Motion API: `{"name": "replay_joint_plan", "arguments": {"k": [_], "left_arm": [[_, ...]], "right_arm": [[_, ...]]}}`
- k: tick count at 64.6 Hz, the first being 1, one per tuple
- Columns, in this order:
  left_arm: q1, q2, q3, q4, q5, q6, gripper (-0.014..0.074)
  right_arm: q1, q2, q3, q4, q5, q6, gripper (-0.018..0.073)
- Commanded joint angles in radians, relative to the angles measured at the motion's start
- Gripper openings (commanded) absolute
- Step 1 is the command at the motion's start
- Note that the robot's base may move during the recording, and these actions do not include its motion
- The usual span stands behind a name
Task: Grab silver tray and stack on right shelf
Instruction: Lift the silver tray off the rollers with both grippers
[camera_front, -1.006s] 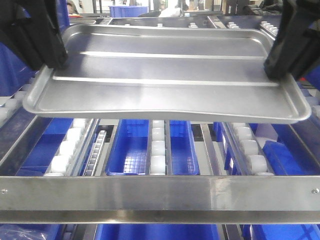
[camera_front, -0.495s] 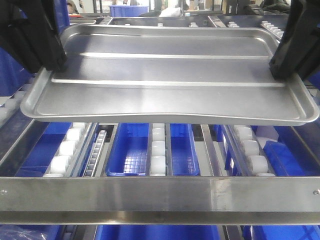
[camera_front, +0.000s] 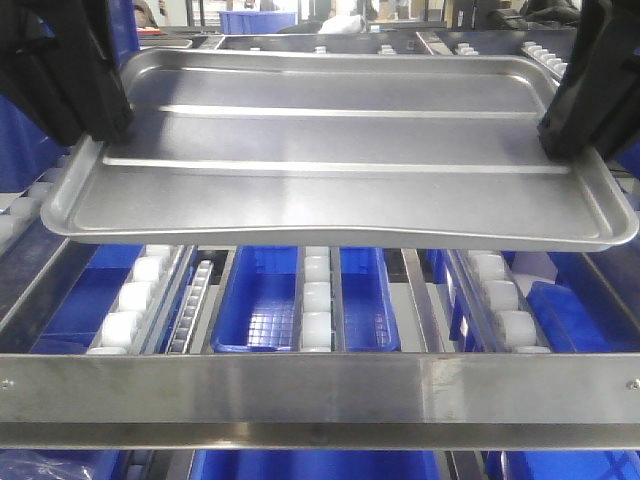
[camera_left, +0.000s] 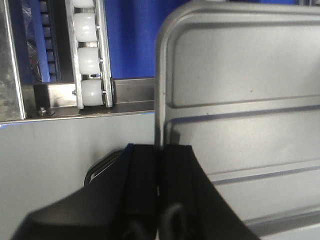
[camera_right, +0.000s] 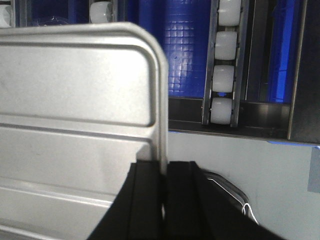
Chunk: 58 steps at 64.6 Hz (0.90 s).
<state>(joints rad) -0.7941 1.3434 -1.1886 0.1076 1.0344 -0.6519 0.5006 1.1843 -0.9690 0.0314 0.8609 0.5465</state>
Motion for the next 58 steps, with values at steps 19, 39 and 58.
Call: {"name": "replay_joint_plan", "arguments": {"k": [19, 39, 58], "left_arm": [[-0.016, -0.035, -0.025, -0.007, -0.041, 0.002, -0.0094], [-0.016, -0.035, -0.025, -0.007, -0.041, 0.002, -0.0094], [-0.016, -0.035, -0.025, -0.007, -0.041, 0.002, -0.0094]], "right_arm": [[0.003, -0.031, -0.030, 0.015, -0.078, 0.001, 0.0057], [0.003, -0.031, -0.030, 0.015, -0.078, 0.001, 0.0057], [0.003, -0.031, -0.030, 0.015, -0.078, 0.001, 0.0057]]}}
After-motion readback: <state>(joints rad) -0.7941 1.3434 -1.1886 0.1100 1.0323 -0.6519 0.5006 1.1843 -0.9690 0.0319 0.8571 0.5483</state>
